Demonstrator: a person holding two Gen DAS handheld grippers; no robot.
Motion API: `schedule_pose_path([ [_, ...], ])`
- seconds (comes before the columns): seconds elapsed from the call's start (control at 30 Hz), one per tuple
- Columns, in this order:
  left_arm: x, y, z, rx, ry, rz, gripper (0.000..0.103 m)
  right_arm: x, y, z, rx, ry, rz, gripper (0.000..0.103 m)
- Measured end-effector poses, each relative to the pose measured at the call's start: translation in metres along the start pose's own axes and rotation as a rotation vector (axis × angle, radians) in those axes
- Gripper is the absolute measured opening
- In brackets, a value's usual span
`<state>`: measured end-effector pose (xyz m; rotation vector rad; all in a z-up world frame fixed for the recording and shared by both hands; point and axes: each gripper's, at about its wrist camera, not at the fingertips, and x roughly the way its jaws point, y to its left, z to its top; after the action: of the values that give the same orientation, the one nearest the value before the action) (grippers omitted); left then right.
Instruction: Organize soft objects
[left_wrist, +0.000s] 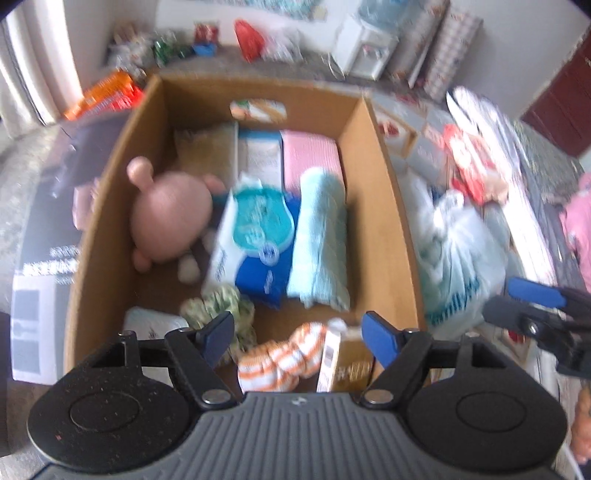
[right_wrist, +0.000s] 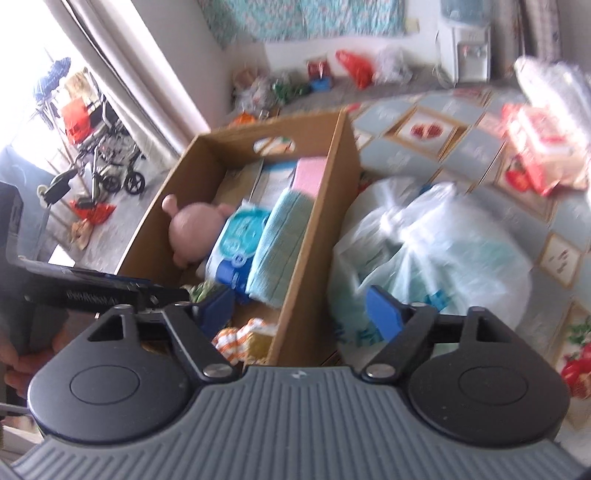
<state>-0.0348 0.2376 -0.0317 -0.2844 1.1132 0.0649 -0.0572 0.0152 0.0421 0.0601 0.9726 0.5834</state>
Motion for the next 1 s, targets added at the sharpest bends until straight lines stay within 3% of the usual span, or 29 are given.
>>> schedule_pose_path([
  [0.13,-0.021,-0.011,0.006,-0.021,-0.11,0.042,0.09,-0.014,-0.007,0.0,-0.037,-0.048,-0.031,0.085],
  [0.27,-0.035,-0.03,0.005,-0.006,-0.177,0.052,0.094,-0.036,-0.012,-0.006,-0.06,-0.081,-0.075,0.088],
  [0.33,-0.037,-0.041,0.002,-0.008,-0.181,0.052,0.1,-0.048,-0.014,-0.011,-0.067,-0.089,-0.099,0.095],
  [0.43,-0.04,-0.055,-0.007,-0.008,-0.195,0.051,0.101,-0.065,-0.017,-0.018,-0.091,-0.098,-0.122,0.101],
  [0.77,-0.057,-0.088,-0.031,-0.001,-0.229,0.193,0.101,-0.096,-0.013,-0.04,-0.139,-0.097,-0.148,0.101],
  [0.9,-0.067,-0.095,-0.034,0.048,-0.206,0.188,0.101,-0.107,-0.005,-0.044,-0.117,-0.11,-0.143,0.101],
  [1.0,-0.077,-0.101,-0.04,0.083,-0.248,0.233,0.101,-0.113,0.002,-0.045,-0.124,-0.118,-0.149,0.102],
])
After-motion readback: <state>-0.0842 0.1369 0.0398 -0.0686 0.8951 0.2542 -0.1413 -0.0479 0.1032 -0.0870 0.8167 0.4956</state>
